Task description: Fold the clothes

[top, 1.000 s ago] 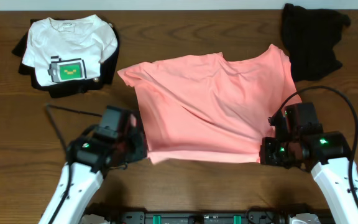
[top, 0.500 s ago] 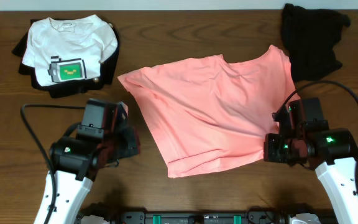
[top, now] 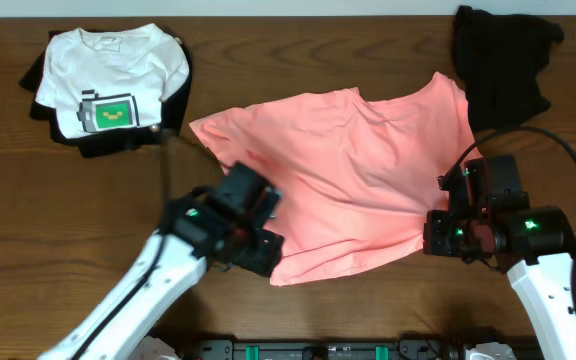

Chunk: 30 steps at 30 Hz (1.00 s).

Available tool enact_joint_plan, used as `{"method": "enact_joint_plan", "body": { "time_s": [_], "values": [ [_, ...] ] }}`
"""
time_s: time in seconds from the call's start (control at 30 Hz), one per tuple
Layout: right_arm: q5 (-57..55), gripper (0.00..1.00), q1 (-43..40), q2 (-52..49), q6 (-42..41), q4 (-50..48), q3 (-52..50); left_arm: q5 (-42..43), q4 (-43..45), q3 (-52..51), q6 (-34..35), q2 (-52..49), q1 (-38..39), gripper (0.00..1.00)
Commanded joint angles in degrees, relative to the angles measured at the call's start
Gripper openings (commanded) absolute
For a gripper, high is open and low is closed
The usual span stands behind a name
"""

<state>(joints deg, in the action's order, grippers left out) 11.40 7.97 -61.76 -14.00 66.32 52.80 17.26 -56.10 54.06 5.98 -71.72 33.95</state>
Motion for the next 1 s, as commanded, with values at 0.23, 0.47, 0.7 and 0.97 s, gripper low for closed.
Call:
{"method": "enact_joint_plan", "body": {
  "time_s": [0.23, 0.47, 0.7, 0.97],
  "values": [
    [-0.7, 0.01, -0.5, 0.4, 1.2, 0.3, 1.1, 0.2, 1.6, -0.3, -7.2, -17.3, 2.8, 0.66],
    [-0.7, 0.01, -0.5, 0.4, 1.2, 0.3, 1.1, 4.9, 1.8, -0.3, -7.7, -25.5, 2.8, 0.65],
    [-0.9, 0.01, -0.5, 0.4, 1.2, 0.3, 1.1, 11.7, 3.8, -0.3, -13.6, -26.6, 3.7, 0.63],
    [-0.9, 0.01, -0.5, 0.4, 1.2, 0.3, 1.1, 11.1, 7.0, -0.4, -13.9, -26.7, 6.8, 0.61]
  ]
}}
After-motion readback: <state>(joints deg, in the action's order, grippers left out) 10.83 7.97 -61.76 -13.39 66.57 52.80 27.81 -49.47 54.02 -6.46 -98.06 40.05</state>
